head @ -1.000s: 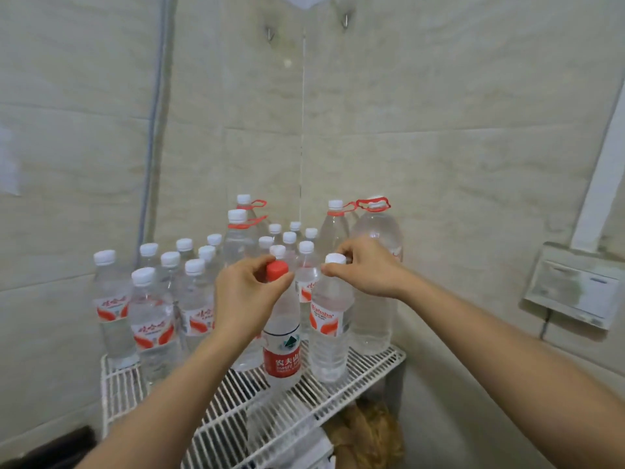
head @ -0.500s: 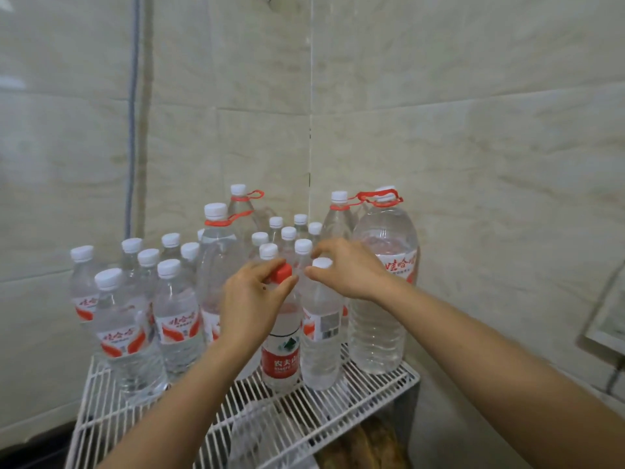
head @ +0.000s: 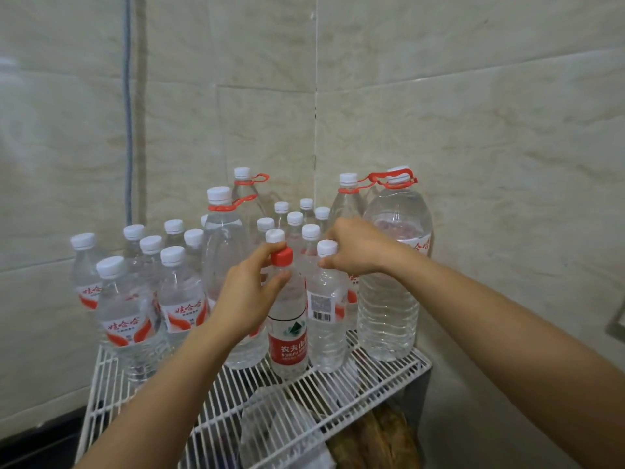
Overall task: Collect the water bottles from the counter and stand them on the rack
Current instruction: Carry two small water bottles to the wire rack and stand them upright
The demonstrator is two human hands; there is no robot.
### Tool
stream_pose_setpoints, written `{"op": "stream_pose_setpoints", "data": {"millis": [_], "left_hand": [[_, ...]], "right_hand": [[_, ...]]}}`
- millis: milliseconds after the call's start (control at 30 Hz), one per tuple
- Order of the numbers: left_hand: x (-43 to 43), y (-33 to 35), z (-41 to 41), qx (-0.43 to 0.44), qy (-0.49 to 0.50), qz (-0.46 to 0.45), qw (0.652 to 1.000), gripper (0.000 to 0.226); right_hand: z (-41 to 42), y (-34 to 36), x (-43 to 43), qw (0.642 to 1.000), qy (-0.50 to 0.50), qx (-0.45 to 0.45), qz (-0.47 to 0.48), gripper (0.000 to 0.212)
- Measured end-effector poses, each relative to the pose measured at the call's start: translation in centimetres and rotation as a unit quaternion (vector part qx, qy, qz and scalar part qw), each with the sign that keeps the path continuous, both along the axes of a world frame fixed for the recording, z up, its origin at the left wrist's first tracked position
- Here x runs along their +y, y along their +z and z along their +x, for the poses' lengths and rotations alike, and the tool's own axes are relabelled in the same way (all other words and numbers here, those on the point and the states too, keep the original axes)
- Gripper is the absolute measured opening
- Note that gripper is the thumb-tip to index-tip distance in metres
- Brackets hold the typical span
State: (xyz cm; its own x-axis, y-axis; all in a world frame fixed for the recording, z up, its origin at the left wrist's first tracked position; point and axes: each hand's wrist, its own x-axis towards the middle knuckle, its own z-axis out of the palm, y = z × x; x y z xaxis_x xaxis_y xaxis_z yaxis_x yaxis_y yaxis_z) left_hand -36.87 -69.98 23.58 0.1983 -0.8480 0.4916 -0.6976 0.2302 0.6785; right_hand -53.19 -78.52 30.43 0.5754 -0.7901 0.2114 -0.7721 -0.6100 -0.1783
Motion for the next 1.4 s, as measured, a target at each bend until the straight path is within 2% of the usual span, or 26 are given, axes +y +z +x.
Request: {"op": "stream_pose_setpoints", "data": {"millis": [167, 333, 567, 733, 1100, 1400], "left_hand": [[-0.2, 0.0, 0.0, 0.029, -0.016, -0.003, 0.999, 0.035], [-0.1, 0.3, -0.3, 0.035, -0.022, -0.013, 0.999, 0.028], [-0.4, 0.6, -0.6, 0.118, -0.024, -0.014, 0.993, 0.024], [-0.5, 0.2, -1.3, 0.157, 0.004, -0.043, 0.987, 0.022], [-0.6, -0.6, -1.6, 0.091, 0.029, -0.025, 0.995, 0.030], [-0.3, -0.2, -1.9, 0.100, 0.015, -0.016, 0.995, 0.030]], "right_hand": [[0.2, -0.5, 0.2, 0.998, -0.034, -0.016, -0.060, 0.046], [0.4, -0.6, 0.3, 0.998, -0.035, -0.026, -0.040, 0.049], [-0.1, -0.6, 0.8, 0.998, -0.019, -0.054, -0.007, 0.044], [0.3, -0.8, 0.7, 0.997, -0.039, -0.058, -0.025, 0.046], [0.0, -1.7, 0.1, 0.994, -0.023, -0.103, -0.015, 0.041], [-0.7, -2.1, 0.0, 0.991, -0.017, -0.132, 0.006, 0.027]]}}
